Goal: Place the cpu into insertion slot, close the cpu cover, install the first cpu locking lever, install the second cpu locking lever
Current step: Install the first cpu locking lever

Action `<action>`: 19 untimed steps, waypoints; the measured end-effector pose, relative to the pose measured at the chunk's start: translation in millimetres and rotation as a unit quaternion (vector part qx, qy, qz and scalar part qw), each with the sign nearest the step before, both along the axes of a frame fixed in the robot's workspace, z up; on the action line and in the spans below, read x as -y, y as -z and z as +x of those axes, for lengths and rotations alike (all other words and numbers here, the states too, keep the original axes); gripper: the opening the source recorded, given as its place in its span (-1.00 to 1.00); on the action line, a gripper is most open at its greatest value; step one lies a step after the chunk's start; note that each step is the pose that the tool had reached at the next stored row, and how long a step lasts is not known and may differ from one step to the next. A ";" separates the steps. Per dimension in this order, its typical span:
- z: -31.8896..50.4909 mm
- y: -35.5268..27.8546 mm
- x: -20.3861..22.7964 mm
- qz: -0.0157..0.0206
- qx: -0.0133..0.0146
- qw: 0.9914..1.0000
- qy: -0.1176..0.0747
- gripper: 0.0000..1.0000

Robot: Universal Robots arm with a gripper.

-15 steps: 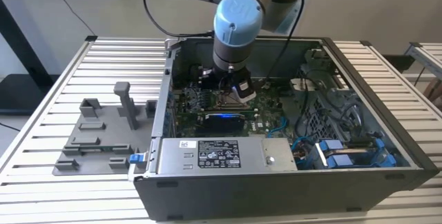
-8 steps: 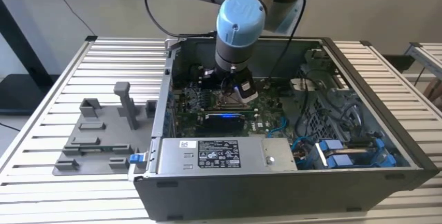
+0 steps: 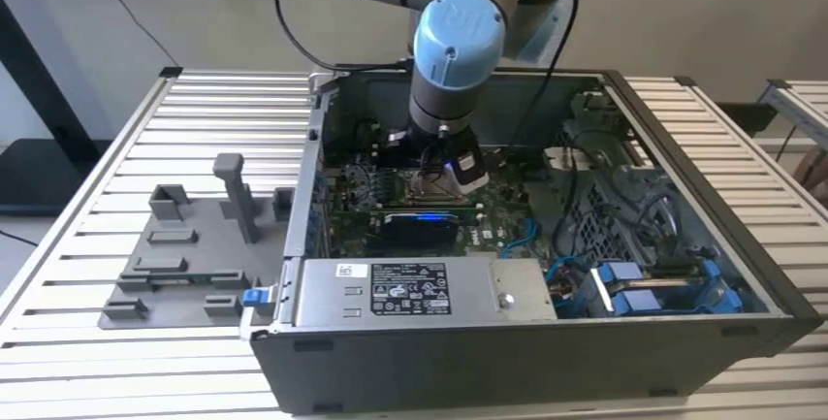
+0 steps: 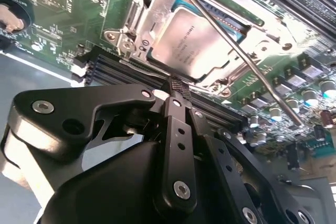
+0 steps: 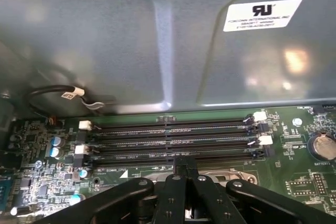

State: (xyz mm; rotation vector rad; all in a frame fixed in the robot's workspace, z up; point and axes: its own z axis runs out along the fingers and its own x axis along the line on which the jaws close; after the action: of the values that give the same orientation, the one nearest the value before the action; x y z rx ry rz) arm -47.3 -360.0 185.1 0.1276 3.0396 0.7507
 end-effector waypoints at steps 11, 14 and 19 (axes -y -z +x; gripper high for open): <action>8.4 1.2 0.0 0.003 0.000 1.000 0.000 -0.79; 10.5 1.4 0.0 0.004 0.000 1.000 0.000 -0.79; 12.7 1.9 0.0 0.004 0.000 1.000 0.000 -0.79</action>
State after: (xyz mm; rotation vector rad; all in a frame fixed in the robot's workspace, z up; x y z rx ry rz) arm -34.7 -359.9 183.2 0.1276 3.0368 0.7641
